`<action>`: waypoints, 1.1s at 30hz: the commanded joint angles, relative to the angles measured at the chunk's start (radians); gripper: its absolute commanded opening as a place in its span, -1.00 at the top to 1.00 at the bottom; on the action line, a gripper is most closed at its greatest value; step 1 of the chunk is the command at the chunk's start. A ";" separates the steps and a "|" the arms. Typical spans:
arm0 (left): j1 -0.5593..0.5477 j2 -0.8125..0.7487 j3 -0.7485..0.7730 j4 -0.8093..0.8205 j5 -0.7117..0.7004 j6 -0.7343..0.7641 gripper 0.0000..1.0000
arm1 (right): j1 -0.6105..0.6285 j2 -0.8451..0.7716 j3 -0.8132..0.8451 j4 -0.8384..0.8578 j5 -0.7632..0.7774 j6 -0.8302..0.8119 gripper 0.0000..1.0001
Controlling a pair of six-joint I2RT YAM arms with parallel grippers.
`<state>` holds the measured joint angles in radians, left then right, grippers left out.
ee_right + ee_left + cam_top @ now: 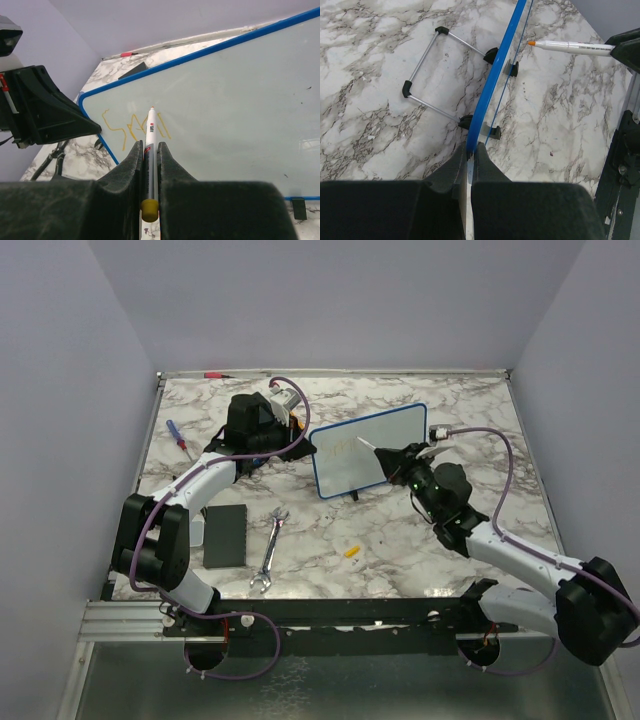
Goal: Write a sentence on the whiteboard
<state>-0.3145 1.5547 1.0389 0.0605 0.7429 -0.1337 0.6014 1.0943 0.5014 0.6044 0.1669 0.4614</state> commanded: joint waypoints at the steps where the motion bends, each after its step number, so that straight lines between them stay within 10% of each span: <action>1: -0.003 -0.030 -0.008 -0.004 -0.025 0.004 1.00 | 0.000 0.031 0.034 0.031 -0.018 -0.023 0.99; 33: -0.007 -0.030 -0.008 -0.004 -0.022 0.003 1.00 | 0.000 0.094 0.053 0.062 0.002 -0.015 0.99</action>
<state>-0.3164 1.5547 1.0389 0.0605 0.7403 -0.1341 0.6014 1.1801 0.5297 0.6388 0.1566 0.4534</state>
